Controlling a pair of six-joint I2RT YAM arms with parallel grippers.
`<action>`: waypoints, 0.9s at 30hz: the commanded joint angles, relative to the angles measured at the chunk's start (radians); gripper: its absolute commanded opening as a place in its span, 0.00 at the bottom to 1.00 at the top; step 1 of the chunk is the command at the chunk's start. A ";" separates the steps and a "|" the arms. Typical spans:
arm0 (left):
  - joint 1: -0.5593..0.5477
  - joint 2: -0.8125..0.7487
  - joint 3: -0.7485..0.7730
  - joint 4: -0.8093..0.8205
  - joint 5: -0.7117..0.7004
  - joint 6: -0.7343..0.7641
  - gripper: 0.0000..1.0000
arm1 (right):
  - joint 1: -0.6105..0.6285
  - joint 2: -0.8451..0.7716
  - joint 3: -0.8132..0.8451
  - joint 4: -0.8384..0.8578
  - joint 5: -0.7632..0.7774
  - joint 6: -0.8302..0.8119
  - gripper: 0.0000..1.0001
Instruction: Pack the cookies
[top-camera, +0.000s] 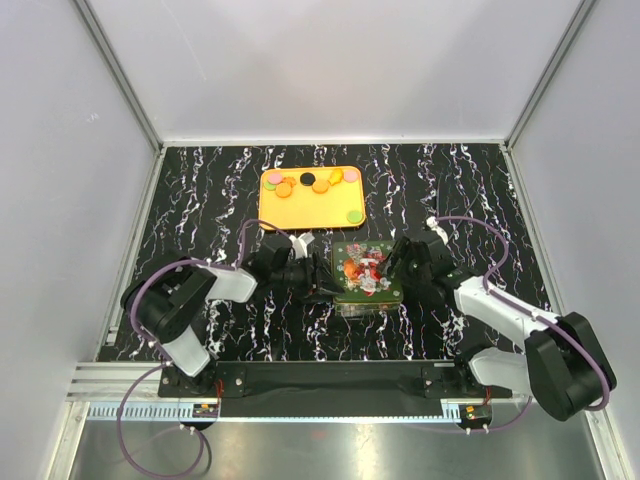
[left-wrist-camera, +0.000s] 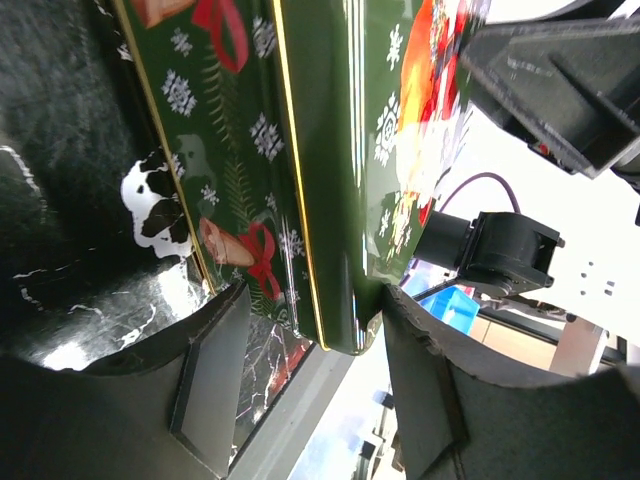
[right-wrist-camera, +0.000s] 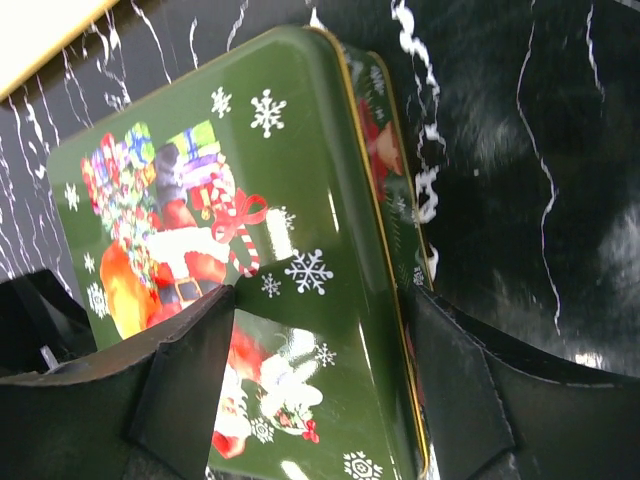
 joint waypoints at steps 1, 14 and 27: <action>-0.062 0.050 0.037 0.029 -0.050 0.032 0.00 | 0.066 0.054 -0.033 0.014 -0.137 0.052 0.75; -0.045 -0.086 0.144 -0.272 -0.105 0.194 0.36 | 0.075 -0.070 0.023 -0.144 -0.082 0.028 0.74; -0.020 -0.149 0.279 -0.577 -0.177 0.368 0.75 | 0.013 -0.106 0.095 -0.240 -0.160 -0.040 0.80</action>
